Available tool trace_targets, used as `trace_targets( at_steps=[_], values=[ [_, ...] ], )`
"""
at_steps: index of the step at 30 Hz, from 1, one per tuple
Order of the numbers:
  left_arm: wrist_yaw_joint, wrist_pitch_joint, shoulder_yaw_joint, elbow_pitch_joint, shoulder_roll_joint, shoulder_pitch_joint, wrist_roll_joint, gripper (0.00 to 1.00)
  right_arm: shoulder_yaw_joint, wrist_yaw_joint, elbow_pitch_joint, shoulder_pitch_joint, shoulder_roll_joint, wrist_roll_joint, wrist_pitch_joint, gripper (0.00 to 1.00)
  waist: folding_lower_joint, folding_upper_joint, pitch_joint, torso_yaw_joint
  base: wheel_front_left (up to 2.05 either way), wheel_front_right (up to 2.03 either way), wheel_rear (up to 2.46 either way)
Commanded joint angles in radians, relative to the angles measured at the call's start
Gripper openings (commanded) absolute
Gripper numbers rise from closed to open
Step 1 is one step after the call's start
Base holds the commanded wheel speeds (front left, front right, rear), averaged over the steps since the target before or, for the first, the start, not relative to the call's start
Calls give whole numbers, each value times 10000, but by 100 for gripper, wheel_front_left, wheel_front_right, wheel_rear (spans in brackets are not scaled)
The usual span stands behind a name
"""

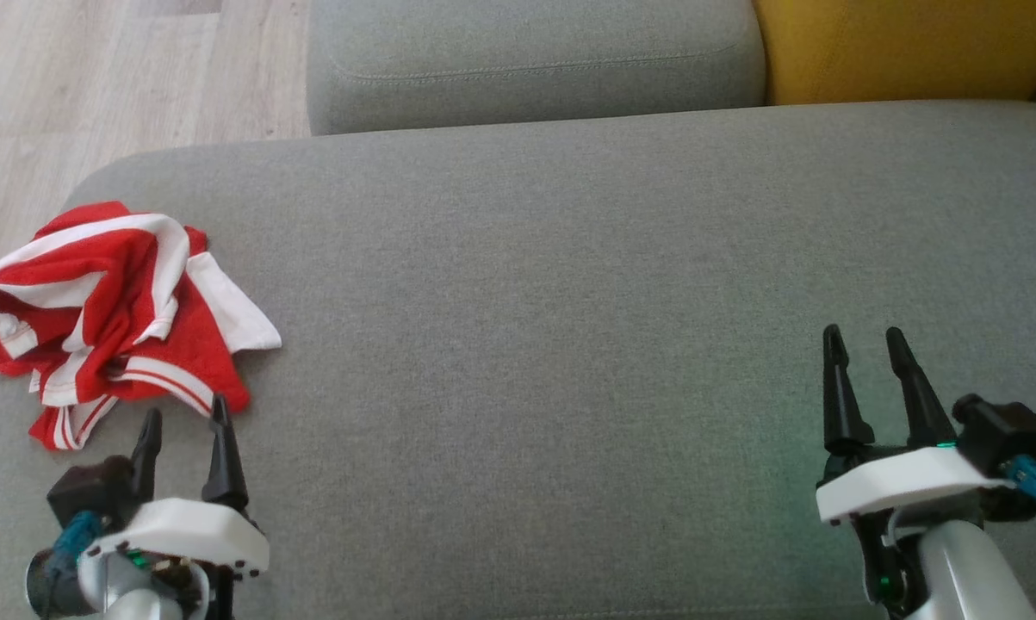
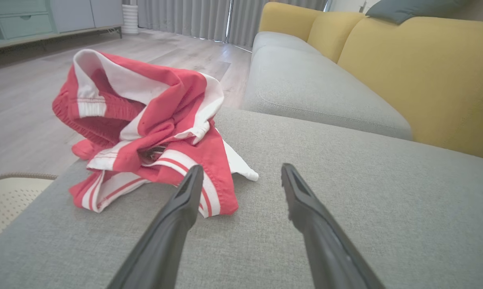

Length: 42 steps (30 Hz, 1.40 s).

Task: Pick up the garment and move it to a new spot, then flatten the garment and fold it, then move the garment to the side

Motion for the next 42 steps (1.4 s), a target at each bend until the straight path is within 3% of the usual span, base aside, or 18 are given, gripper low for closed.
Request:
trace_targets(
  at_steps=[1, 18, 42],
  values=[
    [94, -200, 211, -281, 232, -594, 408, 100, 233, 66, -287, -513, -12, -420, -160, 100, 0, 0, -16, -15, 0, 0, 0],
    [343, -698, 87, -81, 313, -611, 2412, 100, 36, 77, -109, -451, 139, -2489, -661, 100, 0, 0, -124, -68, 0, 0, 0],
    [30, -707, 392, 240, 132, -658, 2072, 100, -481, 77, 356, -440, 250, -2662, -671, 100, 0, 0, -187, -12, 0, 0, 0]
  ],
)
